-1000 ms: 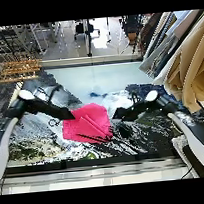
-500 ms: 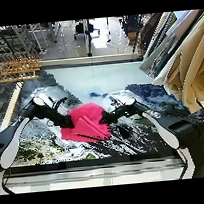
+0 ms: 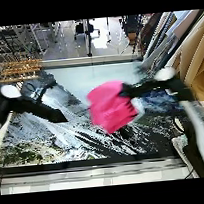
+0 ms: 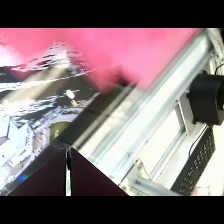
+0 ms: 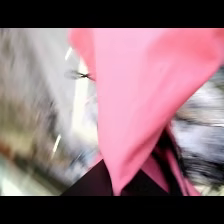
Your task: Fold the clothes and pants, and hang the long-sleeved shirts on hangers.
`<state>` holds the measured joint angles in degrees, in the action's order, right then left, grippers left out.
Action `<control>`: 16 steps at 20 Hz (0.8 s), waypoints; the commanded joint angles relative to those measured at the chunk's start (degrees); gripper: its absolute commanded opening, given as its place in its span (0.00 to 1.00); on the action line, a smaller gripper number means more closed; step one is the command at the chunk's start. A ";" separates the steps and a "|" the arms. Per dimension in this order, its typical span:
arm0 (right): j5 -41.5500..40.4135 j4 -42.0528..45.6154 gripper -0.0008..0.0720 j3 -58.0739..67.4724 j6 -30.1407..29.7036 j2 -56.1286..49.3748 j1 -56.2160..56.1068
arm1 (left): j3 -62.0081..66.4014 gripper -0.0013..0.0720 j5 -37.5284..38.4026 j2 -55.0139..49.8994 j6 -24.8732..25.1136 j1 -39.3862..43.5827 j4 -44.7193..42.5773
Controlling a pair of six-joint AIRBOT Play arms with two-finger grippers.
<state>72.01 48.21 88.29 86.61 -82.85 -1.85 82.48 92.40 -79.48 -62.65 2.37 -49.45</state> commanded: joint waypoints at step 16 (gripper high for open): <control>5.99 38.18 0.03 -41.83 -6.25 28.85 100.35 | 0.00 0.03 2.67 5.14 0.02 -0.09 -1.55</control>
<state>86.28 71.29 53.12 81.08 -54.63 92.12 82.48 95.18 -72.14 -62.63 2.31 -50.46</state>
